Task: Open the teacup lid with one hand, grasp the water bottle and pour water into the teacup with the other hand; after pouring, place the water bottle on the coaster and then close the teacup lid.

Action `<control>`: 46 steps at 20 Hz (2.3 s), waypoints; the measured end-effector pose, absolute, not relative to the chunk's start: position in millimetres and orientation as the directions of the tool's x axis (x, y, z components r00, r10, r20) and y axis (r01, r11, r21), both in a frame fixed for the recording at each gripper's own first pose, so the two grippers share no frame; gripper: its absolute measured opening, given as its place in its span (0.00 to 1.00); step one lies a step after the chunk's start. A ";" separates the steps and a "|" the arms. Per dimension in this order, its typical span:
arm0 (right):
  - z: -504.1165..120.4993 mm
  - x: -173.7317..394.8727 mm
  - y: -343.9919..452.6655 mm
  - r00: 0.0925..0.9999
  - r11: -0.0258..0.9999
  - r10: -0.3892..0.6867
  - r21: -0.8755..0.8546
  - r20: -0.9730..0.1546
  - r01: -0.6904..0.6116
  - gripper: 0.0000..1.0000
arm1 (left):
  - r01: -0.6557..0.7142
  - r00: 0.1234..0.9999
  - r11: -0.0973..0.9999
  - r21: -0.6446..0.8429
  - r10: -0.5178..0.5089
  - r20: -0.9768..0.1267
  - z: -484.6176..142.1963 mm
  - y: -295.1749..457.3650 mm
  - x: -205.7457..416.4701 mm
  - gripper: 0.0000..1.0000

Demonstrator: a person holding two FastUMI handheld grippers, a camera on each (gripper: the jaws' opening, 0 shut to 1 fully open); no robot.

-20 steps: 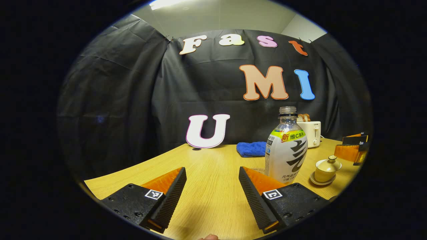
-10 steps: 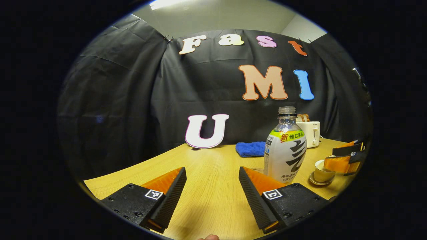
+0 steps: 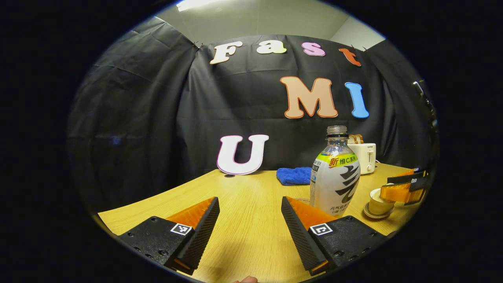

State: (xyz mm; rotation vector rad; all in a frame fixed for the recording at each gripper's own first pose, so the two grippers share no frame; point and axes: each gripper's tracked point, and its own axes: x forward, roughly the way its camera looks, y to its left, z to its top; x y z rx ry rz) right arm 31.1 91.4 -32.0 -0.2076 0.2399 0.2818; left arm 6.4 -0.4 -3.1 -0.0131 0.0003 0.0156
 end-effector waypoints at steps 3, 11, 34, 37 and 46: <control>-33.5 33.4 93.9 0.930 0.939 0.258 -0.160 -0.263 -0.305 0.34 | -0.016 1.000 1.000 -0.013 0.016 -0.001 -2.5 -0.1 5.8 0.93; -22.5 31.5 91.0 0.933 0.946 0.278 -0.104 -0.228 -0.308 0.28 | -0.015 1.000 1.000 -0.011 0.015 0.001 -2.5 -0.6 6.7 0.93; 38.3 16.0 26.6 0.979 0.982 0.181 -0.037 -0.097 -0.185 0.31 | 0.188 0.980 0.981 -0.038 -0.190 -0.051 -9.8 -47.3 -34.1 0.93; 39.7 15.3 23.9 0.979 0.983 0.180 -0.029 -0.097 -0.183 0.29 | 0.252 0.962 0.965 -0.073 -0.258 -0.091 -20.6 -67.0 -36.8 0.93; 36.6 17.5 12.3 0.980 0.986 0.166 -0.009 -0.113 -0.168 0.29 | 0.286 0.947 0.955 -0.081 -0.295 -0.124 -18.0 -84.8 -36.0 0.93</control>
